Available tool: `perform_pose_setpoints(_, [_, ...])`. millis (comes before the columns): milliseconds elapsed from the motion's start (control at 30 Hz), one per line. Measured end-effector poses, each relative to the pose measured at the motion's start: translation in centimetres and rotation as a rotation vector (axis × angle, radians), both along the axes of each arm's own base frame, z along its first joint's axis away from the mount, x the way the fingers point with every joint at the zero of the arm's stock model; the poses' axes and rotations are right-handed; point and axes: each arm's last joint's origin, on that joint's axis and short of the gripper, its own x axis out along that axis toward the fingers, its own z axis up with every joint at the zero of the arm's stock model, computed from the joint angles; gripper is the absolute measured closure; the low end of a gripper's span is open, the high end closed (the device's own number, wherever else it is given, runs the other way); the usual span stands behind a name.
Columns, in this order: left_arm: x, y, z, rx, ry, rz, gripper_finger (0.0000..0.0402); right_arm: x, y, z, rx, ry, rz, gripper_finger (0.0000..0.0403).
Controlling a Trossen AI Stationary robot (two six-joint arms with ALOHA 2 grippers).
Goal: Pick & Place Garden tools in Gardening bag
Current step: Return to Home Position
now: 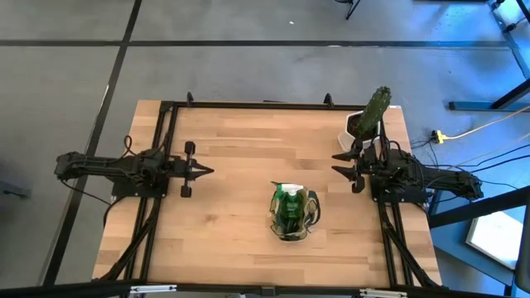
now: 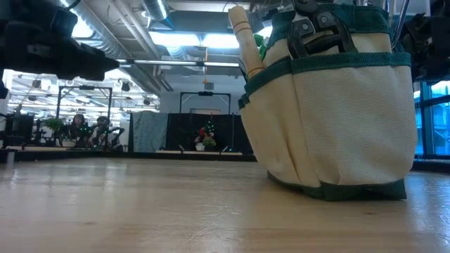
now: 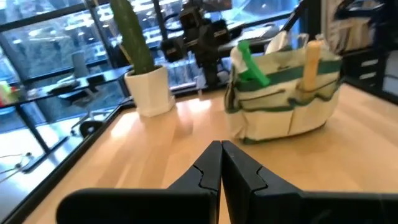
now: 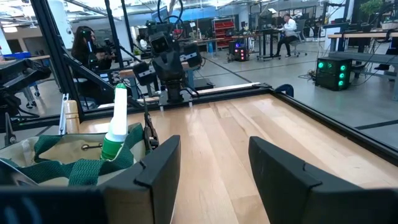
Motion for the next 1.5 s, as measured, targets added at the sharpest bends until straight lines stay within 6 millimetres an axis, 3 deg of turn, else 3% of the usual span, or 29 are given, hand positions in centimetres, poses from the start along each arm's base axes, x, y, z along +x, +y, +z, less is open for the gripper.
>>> perform_pose_setpoints(467, [0.1,0.6,-1.3,0.008,0.138,0.147,0.0398,0.0,0.0,0.0,0.000,0.000,0.000,0.0210])
perform_pose_setpoints(1500, [0.3,0.7,-1.7,-0.019,0.176,0.154,0.0398,0.0,0.0,0.0,0.000,0.000,0.000,0.0210])
